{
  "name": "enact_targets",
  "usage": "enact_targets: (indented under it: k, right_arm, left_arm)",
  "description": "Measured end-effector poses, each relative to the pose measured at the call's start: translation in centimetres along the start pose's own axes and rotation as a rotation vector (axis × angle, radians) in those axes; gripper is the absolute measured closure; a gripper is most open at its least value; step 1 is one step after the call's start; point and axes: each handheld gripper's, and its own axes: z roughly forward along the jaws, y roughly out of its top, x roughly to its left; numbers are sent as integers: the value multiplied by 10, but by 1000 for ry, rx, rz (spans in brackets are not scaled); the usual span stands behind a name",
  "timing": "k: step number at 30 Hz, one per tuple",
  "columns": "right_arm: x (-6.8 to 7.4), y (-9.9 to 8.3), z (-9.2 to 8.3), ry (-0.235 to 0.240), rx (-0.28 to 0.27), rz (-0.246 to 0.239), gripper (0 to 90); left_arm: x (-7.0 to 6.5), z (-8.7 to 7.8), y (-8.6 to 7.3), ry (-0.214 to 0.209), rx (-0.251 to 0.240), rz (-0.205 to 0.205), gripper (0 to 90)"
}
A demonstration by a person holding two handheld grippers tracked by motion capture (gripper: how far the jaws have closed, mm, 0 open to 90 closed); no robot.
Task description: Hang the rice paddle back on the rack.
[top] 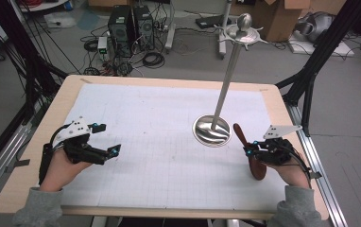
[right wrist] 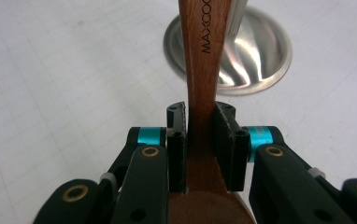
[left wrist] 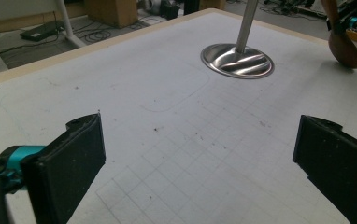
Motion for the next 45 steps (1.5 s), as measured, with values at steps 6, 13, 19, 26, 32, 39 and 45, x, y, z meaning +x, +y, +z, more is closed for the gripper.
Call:
enact_targets:
  k: [6, 13, 19, 26, 32, 39, 45]
  right_arm:
    - [-3, -1, -3, 3, -50, 16, 758]
    - [-3, -1, -10, 7, -129, 30, 759]
    - [-4, -2, -15, -6, -164, 33, 762]
    - [-4, -1, -16, -6, -205, 23, 763]
    - [-7, 8, -25, -12, -216, 22, 764]
    - [-9, 23, -39, -25, -228, -6, 766]
    - [-15, 33, -41, -30, -238, 2, 766]
  left_arm:
    - [0, -1, 0, 1, 0, -2, 28]
    - [1, -2, 1, 0, 0, -1, 28]
    - [0, 0, 0, -4, 2, -1, 28]
    - [1, 0, -1, -2, 5, -9, 28]
    - [1, -3, 0, 14, -13, -2, 28]
    - [1, -1, -1, 15, -7, -3, 28]
    - [1, -1, -1, 10, -7, -6, 28]
